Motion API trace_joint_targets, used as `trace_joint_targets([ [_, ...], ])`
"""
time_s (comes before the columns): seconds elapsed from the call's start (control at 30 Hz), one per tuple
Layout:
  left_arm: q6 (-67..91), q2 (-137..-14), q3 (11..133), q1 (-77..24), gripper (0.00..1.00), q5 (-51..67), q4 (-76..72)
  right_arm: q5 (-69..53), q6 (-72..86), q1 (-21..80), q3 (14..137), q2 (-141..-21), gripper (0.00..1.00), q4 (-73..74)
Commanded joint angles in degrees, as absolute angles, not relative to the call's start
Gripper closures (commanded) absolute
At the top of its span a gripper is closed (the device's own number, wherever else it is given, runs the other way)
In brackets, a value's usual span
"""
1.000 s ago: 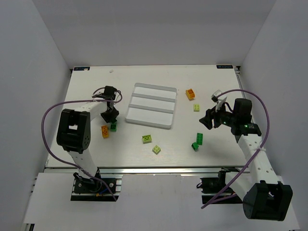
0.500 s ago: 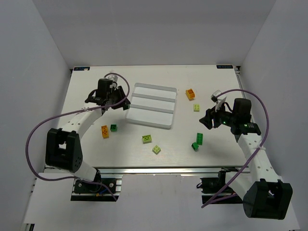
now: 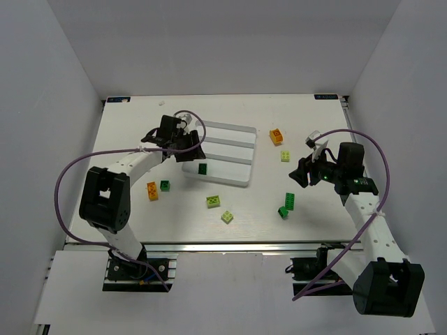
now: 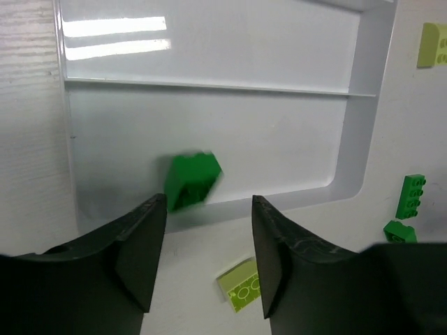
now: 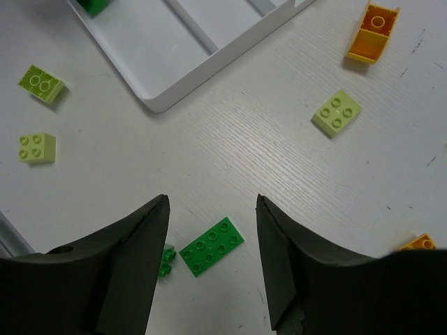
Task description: Sort the legos into containers by color
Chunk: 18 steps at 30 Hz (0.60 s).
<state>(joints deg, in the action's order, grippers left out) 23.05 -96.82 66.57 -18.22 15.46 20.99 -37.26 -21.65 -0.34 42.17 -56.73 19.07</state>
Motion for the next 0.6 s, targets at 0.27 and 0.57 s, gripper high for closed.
trace_joint_targets([
  [0.27,21.88,-93.36,69.70,-18.54,0.38,11.17,22.68,-39.29,-24.26,-0.18,42.36,-57.30,0.38,17.31],
  [0.57,27.85,-74.10,56.96,-17.31,0.46,-6.91,27.75,-39.11,-24.35,-0.09,42.28,-57.30,0.39,17.23],
])
